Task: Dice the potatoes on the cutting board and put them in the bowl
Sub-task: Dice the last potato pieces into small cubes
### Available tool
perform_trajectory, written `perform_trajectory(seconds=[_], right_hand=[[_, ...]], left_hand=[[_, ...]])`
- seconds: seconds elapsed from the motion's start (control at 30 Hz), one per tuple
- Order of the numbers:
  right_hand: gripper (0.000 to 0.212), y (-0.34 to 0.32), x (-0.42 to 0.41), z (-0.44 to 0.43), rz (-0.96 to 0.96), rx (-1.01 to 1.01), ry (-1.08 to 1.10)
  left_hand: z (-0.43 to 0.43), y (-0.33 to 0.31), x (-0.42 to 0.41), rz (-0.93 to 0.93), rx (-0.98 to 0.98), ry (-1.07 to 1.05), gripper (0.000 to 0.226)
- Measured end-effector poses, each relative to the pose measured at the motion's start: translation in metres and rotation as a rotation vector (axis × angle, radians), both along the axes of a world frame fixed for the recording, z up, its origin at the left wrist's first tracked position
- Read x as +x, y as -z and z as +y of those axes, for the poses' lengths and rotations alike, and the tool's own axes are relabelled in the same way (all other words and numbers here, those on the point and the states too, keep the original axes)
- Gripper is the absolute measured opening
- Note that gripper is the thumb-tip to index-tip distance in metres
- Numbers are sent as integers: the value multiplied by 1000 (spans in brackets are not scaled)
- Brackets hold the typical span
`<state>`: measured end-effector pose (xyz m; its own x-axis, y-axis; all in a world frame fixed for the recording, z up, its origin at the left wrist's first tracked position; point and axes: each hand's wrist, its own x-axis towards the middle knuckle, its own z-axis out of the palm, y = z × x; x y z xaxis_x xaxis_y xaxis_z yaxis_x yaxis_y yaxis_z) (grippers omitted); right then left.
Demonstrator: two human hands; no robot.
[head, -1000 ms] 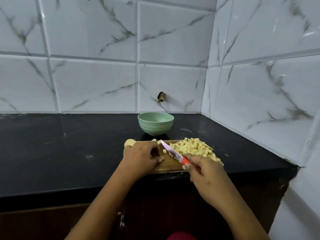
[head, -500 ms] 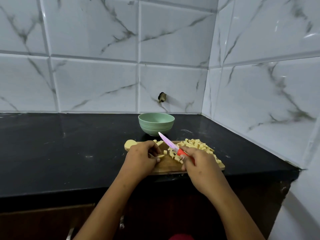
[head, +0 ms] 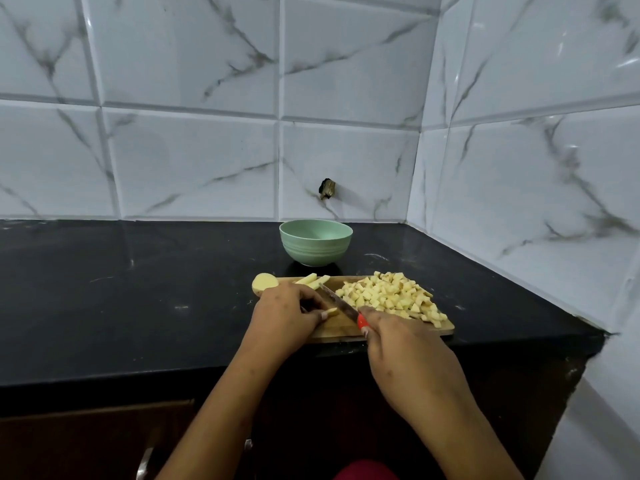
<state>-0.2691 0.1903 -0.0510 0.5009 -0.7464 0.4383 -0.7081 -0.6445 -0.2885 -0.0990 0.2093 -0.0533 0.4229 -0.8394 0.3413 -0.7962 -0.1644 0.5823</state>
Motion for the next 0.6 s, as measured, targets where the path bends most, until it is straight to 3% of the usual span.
perform_trajectory(seconds=[0.47, 0.6], right_hand=[[56, 6, 12, 6, 181, -40, -4], [52, 3, 18, -3, 157, -72, 6]], left_hand=[[-2, 1, -6, -2, -10, -44, 9], [2, 3, -7, 9, -59, -53, 8]])
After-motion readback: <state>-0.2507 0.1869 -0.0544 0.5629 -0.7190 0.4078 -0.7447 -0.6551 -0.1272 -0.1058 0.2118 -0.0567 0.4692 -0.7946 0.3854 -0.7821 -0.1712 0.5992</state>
